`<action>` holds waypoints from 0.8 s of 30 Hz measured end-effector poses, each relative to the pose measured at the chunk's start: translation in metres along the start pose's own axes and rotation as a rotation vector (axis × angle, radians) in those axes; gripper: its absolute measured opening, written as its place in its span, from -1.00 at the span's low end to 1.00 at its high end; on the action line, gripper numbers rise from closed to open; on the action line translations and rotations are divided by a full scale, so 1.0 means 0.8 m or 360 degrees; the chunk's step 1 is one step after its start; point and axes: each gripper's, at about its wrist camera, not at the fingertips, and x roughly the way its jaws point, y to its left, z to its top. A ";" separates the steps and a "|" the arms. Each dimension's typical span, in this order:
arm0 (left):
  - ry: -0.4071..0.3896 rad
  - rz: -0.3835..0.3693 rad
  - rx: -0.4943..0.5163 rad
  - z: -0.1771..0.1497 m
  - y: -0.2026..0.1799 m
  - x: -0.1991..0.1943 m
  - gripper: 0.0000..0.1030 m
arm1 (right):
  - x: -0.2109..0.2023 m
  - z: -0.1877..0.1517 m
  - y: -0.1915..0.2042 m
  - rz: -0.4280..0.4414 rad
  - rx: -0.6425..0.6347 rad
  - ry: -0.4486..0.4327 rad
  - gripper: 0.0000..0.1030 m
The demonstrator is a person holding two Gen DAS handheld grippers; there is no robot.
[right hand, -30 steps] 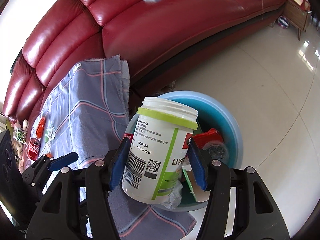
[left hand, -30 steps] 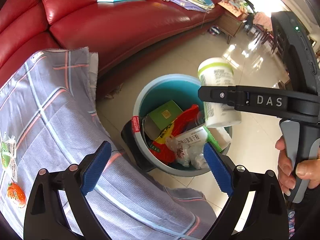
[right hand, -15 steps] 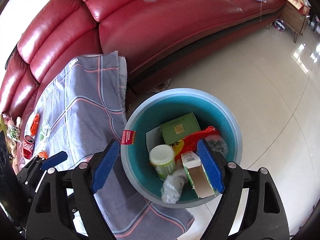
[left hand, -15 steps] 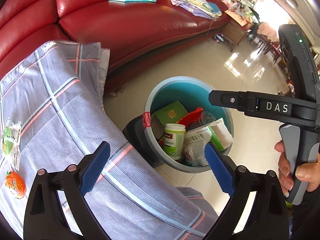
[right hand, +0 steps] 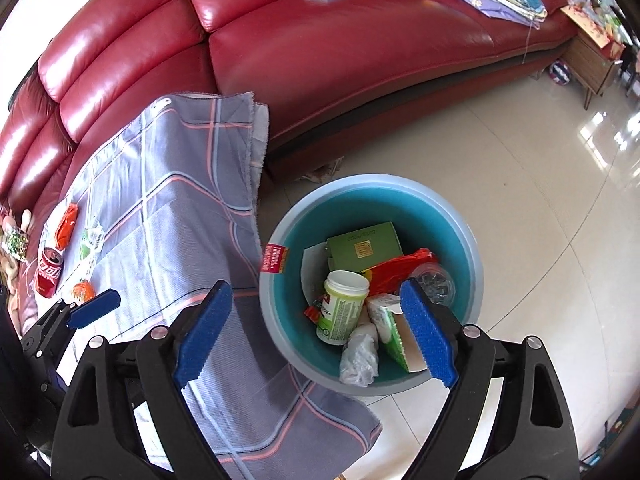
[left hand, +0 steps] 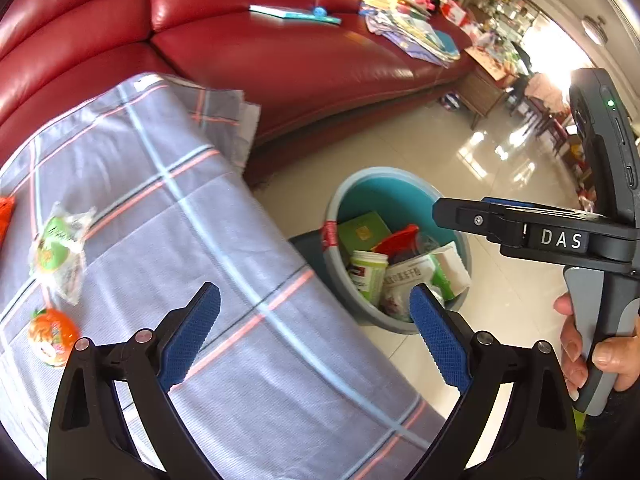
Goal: Collect trash
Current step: 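Move both tools back over the table, then grasp the clear packet with green cookie with the right tool while the left tool approaches the jelly cup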
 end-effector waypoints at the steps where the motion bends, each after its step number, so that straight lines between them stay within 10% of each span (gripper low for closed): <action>1: -0.0006 0.0010 -0.0020 -0.003 0.008 -0.005 0.86 | -0.001 0.000 0.009 0.0003 -0.0017 0.0000 0.59; 24: -0.0014 0.0326 -0.0593 -0.088 0.251 -0.043 0.85 | 0.057 -0.019 0.188 0.0104 -0.0342 0.0134 0.59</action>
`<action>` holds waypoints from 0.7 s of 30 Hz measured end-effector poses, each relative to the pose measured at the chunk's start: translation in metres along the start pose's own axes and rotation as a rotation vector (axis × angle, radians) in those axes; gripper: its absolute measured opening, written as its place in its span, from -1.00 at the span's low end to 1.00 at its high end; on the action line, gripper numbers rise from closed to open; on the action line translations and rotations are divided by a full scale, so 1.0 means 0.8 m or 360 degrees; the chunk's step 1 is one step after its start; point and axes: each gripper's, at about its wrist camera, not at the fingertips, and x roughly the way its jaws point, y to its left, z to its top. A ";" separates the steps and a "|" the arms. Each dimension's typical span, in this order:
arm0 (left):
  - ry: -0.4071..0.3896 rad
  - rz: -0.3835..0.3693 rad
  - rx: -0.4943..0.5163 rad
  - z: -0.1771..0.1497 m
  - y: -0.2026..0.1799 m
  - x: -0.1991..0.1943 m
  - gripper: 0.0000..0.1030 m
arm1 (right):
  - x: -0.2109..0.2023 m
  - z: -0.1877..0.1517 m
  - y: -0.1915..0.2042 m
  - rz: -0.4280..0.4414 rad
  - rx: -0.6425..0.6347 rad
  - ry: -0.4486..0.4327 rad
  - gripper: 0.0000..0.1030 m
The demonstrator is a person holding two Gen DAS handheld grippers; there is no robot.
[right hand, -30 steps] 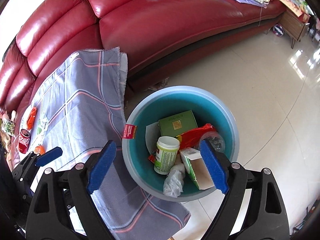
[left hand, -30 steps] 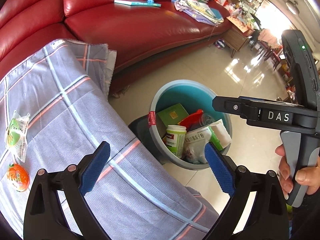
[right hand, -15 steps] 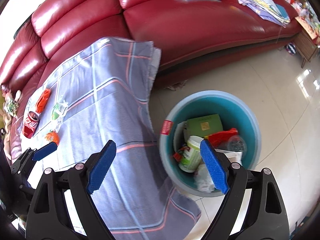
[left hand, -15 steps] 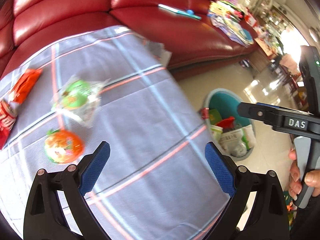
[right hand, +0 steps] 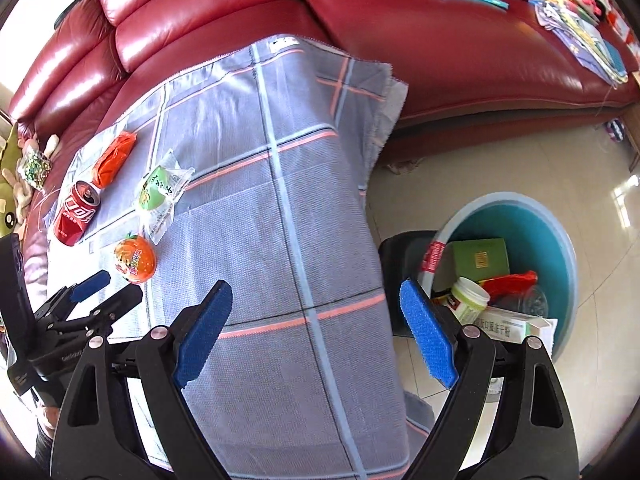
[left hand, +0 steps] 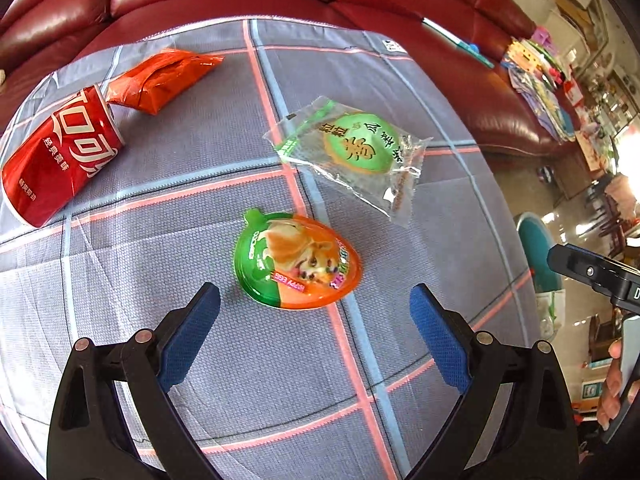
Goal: Collect trash
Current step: 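Grasp the clear packet with green cookie with the right tool while the left tool approaches the jelly cup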
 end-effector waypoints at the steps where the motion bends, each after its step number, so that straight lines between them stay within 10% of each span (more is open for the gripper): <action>1: -0.0006 0.0012 0.0000 0.001 0.002 0.001 0.85 | 0.005 0.001 0.003 0.0004 -0.0002 0.0011 0.59; 7: -0.0070 0.0079 0.0034 0.003 0.005 0.003 0.73 | 0.022 0.007 0.007 0.0020 -0.0005 0.0041 0.59; 11: -0.0130 0.0153 0.0126 0.003 -0.003 0.003 0.28 | 0.032 0.014 0.014 0.0026 -0.0023 0.0051 0.59; 21: -0.0201 0.0019 0.0083 0.007 0.017 -0.022 -0.19 | 0.050 0.035 0.061 0.0041 -0.0127 0.0064 0.59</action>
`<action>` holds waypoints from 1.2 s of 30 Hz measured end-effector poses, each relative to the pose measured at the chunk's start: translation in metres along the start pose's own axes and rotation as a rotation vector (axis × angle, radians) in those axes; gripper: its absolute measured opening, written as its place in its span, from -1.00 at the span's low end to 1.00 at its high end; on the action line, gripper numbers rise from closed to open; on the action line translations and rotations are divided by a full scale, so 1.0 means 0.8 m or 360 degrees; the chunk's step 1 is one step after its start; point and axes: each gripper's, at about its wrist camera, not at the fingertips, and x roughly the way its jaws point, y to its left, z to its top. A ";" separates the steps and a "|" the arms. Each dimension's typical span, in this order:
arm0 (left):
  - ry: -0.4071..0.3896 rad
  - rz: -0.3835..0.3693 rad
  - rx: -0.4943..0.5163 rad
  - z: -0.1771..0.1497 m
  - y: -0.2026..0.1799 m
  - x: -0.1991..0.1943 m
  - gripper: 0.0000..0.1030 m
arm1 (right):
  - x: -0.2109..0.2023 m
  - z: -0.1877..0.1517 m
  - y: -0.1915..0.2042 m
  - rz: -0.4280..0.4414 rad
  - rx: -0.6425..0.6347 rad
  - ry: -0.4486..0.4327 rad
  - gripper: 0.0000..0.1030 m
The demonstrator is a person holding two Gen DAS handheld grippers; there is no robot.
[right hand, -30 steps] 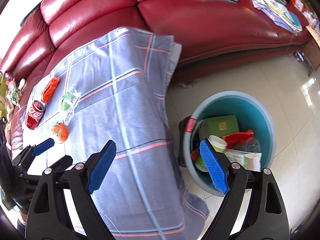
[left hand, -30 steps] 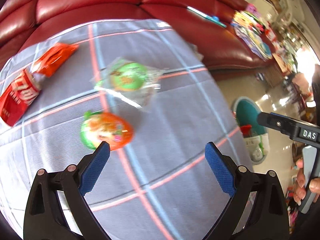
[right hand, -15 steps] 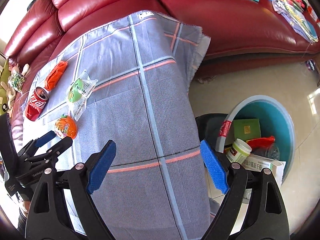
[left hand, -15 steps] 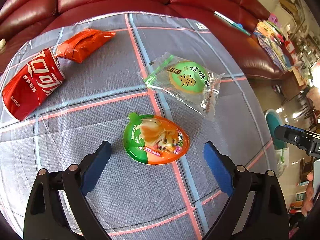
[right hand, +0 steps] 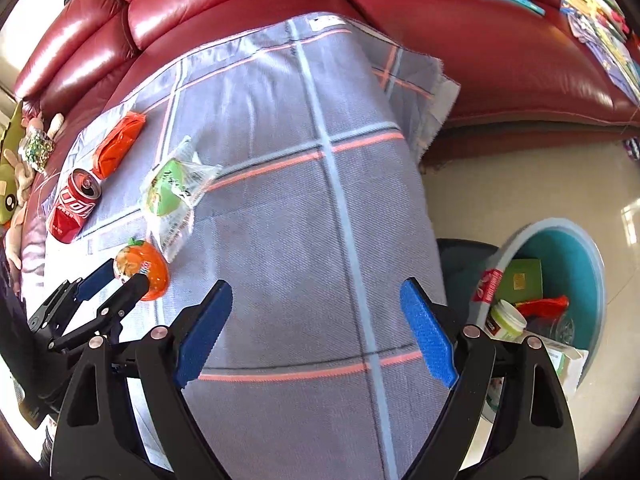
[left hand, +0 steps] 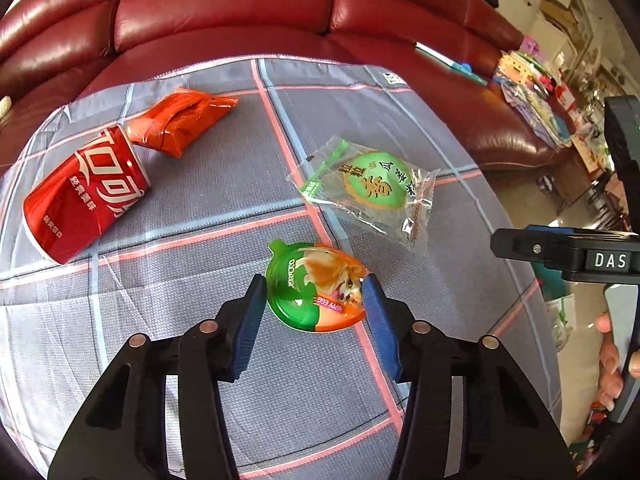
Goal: Collect trash
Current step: 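Grasp the clear packet with green cookie with the right tool while the left tool approaches the jelly cup, then grasp and lift the green-orange jelly cup with the left tool while the right tool holds the packet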
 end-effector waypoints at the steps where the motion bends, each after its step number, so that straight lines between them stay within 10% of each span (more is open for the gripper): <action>1: 0.0017 0.0009 0.0007 0.001 0.001 0.001 -0.45 | 0.002 0.005 0.011 0.0004 -0.0028 -0.0005 0.59; 8: 0.0116 -0.0051 -0.0031 -0.008 0.022 0.005 -0.58 | 0.011 0.044 0.074 0.0041 -0.0203 -0.0030 0.59; 12: 0.0102 -0.0064 -0.0065 -0.011 0.030 0.001 -0.15 | 0.031 0.064 0.110 0.0010 -0.0347 0.0001 0.59; 21: 0.0099 -0.0061 -0.0099 -0.004 0.042 -0.002 0.16 | 0.087 0.080 0.141 -0.0023 -0.0527 0.0125 0.59; 26: 0.0098 -0.0064 -0.0069 -0.001 0.029 0.000 0.30 | 0.071 0.069 0.135 0.0070 -0.0528 0.0094 -0.14; 36: 0.0146 0.0055 -0.0071 0.020 -0.009 0.038 0.57 | 0.019 0.047 0.053 0.0134 -0.0300 0.0014 -0.30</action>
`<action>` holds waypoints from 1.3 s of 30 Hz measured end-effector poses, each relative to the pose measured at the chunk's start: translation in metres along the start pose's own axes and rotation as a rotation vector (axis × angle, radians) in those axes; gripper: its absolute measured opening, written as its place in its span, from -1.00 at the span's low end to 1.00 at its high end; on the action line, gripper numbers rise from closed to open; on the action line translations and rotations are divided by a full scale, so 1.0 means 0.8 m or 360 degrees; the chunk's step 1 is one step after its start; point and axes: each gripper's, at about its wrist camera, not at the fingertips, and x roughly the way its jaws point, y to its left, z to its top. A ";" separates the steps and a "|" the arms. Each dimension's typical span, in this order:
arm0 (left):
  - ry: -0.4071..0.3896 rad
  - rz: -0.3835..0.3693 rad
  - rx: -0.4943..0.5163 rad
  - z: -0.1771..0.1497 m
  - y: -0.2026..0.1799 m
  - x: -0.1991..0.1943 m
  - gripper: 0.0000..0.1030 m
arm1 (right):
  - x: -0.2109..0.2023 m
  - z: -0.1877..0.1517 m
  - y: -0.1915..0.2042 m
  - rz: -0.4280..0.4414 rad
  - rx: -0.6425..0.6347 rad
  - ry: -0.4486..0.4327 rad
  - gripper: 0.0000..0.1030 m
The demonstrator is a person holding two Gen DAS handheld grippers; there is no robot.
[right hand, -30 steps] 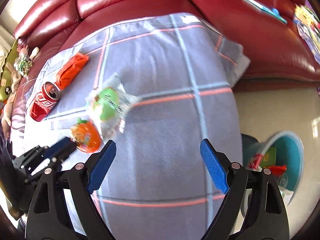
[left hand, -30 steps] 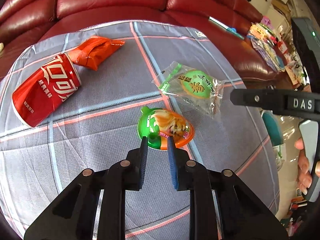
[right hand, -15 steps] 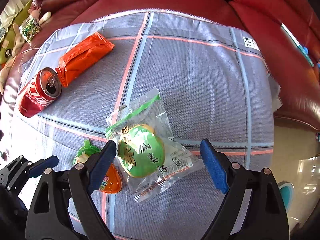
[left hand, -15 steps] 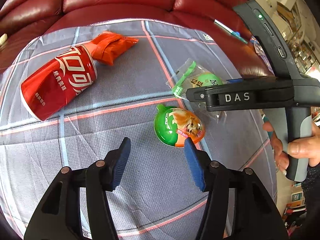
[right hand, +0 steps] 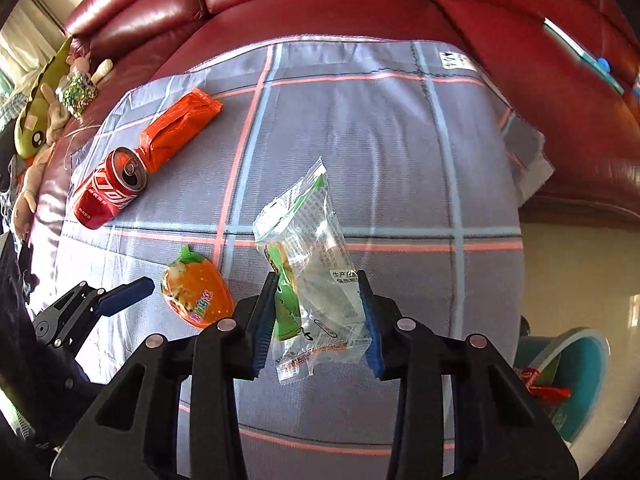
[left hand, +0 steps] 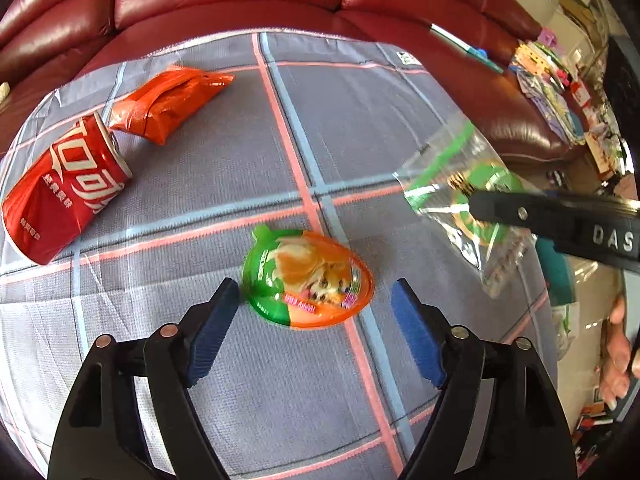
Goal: Collect trash
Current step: 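Grasp and lift the green-orange jelly cup with the left tool while the right tool holds the packet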
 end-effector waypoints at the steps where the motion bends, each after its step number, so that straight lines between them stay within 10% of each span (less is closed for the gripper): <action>1: -0.0002 0.0025 -0.0010 0.003 -0.003 0.003 0.57 | -0.006 -0.005 -0.010 0.0004 0.0029 -0.0012 -0.30; 3: -0.0031 0.0080 -0.0001 0.007 -0.012 0.006 0.20 | -0.013 -0.013 -0.025 -0.0002 0.0066 -0.0027 -0.30; 23: -0.0037 -0.0072 0.0338 -0.034 -0.060 -0.029 -0.08 | -0.040 -0.067 -0.064 0.0090 0.0206 -0.0091 -0.30; 39: 0.0069 0.0179 -0.0189 -0.053 -0.066 -0.014 0.20 | -0.068 -0.131 -0.099 0.0097 0.0284 -0.0134 -0.30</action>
